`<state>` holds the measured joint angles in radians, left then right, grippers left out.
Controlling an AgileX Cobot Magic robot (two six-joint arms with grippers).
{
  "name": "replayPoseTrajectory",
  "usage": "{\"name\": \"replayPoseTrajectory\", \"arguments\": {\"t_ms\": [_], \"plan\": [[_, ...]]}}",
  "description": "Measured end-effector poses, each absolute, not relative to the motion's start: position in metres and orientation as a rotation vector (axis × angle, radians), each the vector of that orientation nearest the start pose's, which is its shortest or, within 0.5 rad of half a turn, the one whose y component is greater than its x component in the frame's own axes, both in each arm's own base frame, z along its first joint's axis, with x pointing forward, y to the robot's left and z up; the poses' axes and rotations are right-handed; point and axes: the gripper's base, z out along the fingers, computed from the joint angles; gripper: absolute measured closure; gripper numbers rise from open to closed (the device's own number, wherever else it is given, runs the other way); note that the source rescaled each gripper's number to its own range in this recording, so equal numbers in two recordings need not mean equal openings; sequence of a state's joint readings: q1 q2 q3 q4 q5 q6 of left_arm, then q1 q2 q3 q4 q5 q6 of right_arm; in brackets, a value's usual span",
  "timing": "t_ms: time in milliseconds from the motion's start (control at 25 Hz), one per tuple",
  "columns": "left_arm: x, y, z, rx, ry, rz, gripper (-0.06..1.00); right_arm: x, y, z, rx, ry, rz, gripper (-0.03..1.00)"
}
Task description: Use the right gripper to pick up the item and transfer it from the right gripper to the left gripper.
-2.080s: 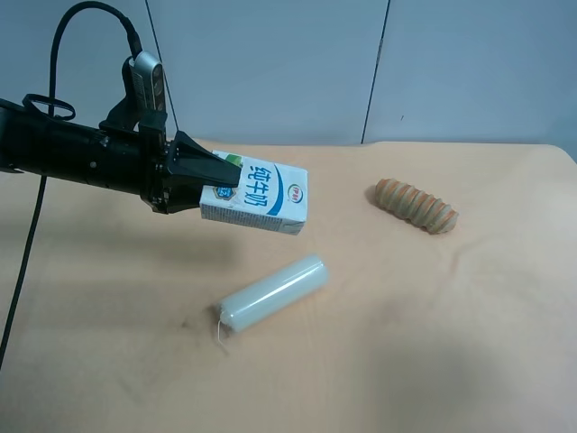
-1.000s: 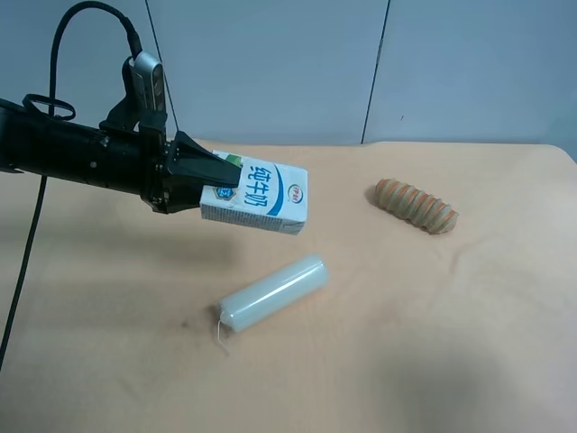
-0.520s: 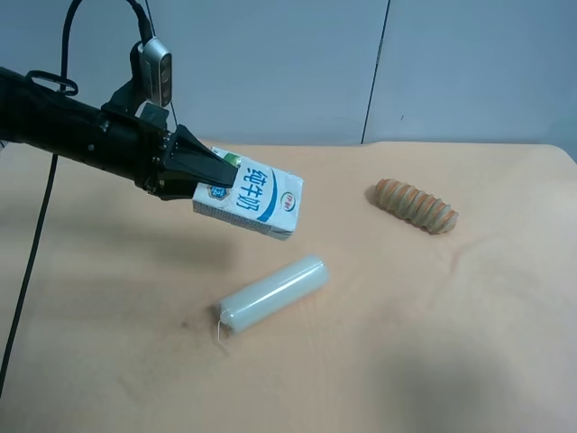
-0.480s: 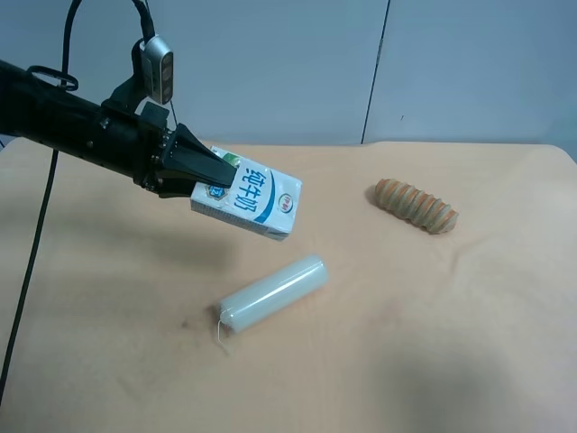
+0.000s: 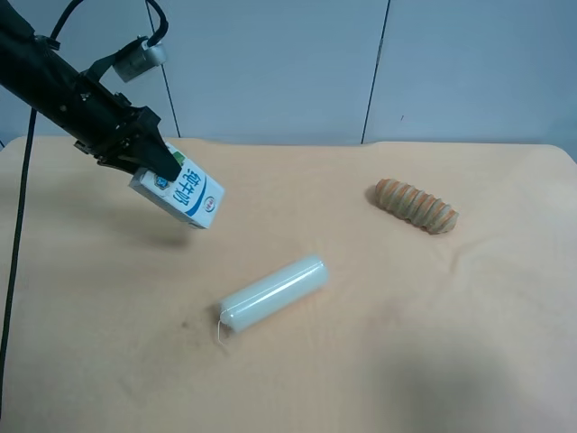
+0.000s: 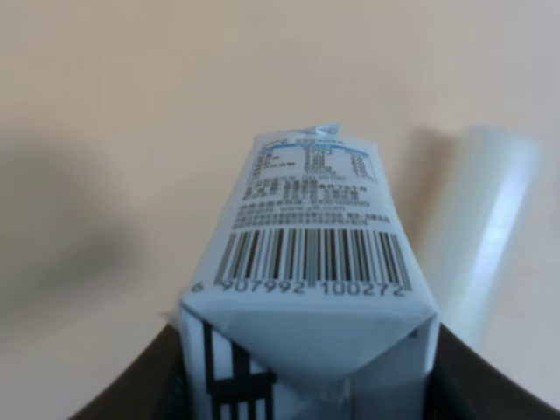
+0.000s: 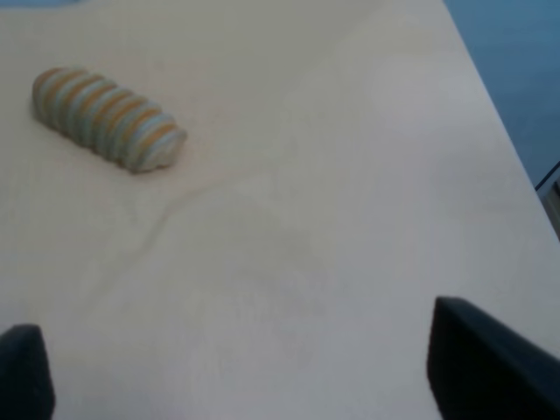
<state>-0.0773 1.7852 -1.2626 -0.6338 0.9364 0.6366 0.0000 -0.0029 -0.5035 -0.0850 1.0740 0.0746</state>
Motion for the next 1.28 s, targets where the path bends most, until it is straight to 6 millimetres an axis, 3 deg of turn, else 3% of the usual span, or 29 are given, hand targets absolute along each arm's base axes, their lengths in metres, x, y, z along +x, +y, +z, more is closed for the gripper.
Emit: {"name": "replayPoseTrajectory", "arguments": {"t_ms": [280, 560, 880, 1120, 1280], "plan": [[0.358, -0.036, 0.220, 0.393, 2.799, -0.283, 0.94, -0.006, -0.007, 0.277, 0.081, 2.047, -0.055, 0.23], [0.359, -0.018, 0.218, 0.315, 2.844, -0.015, 0.94, -0.006, -0.007, 0.277, 0.081, 2.047, -0.055, 0.24], [0.361, -0.016, 0.218, 0.287, 2.828, 0.015, 0.94, -0.006, -0.007, 0.277, 0.081, 2.047, -0.055, 0.24], [0.364, -0.016, 0.202, 0.289, 2.883, 0.011, 0.94, -0.006, -0.007, 0.277, 0.081, 2.047, -0.055, 0.24], [0.364, -0.016, 0.202, 0.288, 2.881, 0.011, 0.94, -0.006, -0.007, 0.277, 0.081, 2.047, -0.055, 0.24]]}}
